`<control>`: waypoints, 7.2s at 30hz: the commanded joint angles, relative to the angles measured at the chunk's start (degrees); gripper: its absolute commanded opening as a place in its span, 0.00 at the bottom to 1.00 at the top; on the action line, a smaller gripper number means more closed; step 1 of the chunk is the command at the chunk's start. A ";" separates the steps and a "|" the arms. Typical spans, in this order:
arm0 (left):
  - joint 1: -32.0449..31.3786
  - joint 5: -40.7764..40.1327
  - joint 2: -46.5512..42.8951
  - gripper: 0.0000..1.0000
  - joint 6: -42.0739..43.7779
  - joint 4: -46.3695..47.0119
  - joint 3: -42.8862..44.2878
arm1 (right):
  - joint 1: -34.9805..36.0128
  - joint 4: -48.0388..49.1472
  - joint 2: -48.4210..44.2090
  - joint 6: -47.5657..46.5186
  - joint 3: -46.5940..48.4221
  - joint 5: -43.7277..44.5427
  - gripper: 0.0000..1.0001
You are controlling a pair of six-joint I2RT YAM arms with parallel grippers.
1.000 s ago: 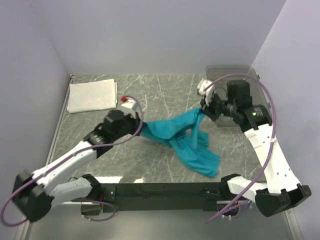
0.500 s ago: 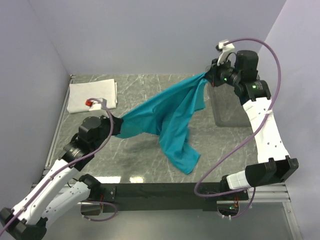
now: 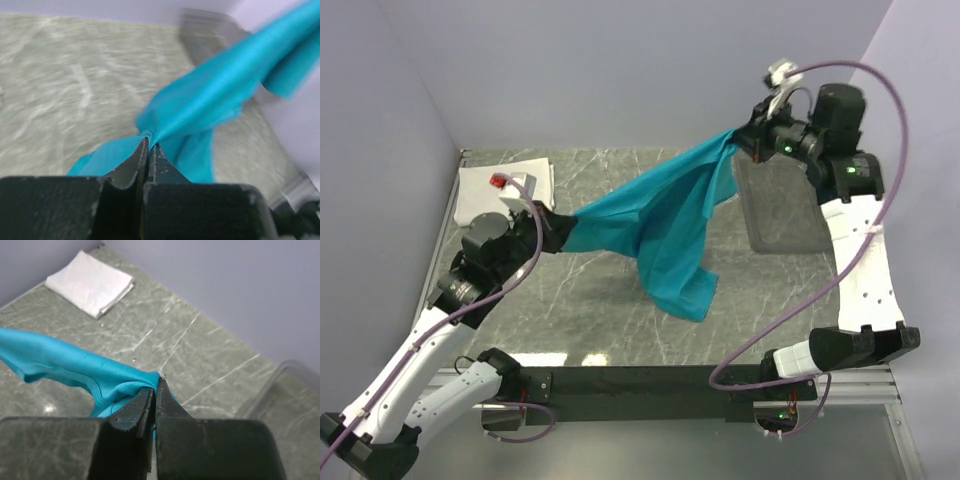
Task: Fold and stack the t-shirts
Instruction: Flatten the tshirt out
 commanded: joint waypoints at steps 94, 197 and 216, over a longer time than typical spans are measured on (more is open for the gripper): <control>-0.06 15.41 58.64 0.64 49.65 4.31 17.86 | 6.78 -13.56 4.75 -23.59 -36.26 -8.43 0.67; 19.19 -8.59 77.45 0.01 6.50 16.10 51.34 | 6.43 17.29 53.09 -12.78 17.87 59.96 0.00; 19.19 13.35 39.98 0.58 -2.36 -4.90 17.82 | 6.70 -9.52 10.41 -37.75 -28.55 -2.10 0.70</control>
